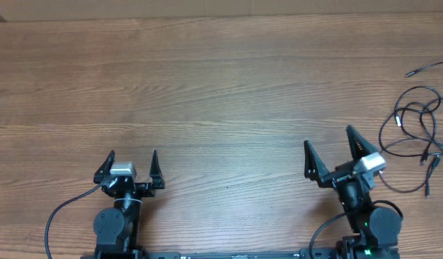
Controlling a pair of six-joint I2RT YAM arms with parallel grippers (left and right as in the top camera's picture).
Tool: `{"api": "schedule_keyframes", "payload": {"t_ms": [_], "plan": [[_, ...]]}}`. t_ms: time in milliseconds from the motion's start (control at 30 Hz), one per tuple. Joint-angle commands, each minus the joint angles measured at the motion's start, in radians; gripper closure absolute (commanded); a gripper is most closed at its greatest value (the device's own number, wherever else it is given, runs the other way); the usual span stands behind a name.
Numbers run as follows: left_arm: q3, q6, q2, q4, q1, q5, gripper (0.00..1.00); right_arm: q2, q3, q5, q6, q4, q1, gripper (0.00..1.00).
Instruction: Untangle cables
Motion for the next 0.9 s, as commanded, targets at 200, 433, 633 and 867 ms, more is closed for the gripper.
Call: {"api": "schedule_keyframes", "payload": {"t_ms": [200, 433, 633, 867], "plan": [[-0.003, -0.01, -0.01, 0.001, 0.007, 0.008, 0.0, -0.254, -0.01, 0.118, -0.004, -0.472, -0.003, 0.0], [-0.003, -0.01, -0.01, 0.001, 0.007, 0.008, 0.01, -0.253, -0.01, 0.18, -0.07, -0.485, -0.003, 0.0], [-0.003, -0.01, -0.01, 0.001, 0.007, 0.008, 0.0, -0.253, -0.01, 0.251, -0.113, -0.485, -0.003, 0.0], [-0.003, -0.01, -0.01, 0.001, 0.007, 0.008, 0.0, -0.253, -0.01, 0.24, -0.112, -0.485, -0.003, 0.0]]}}
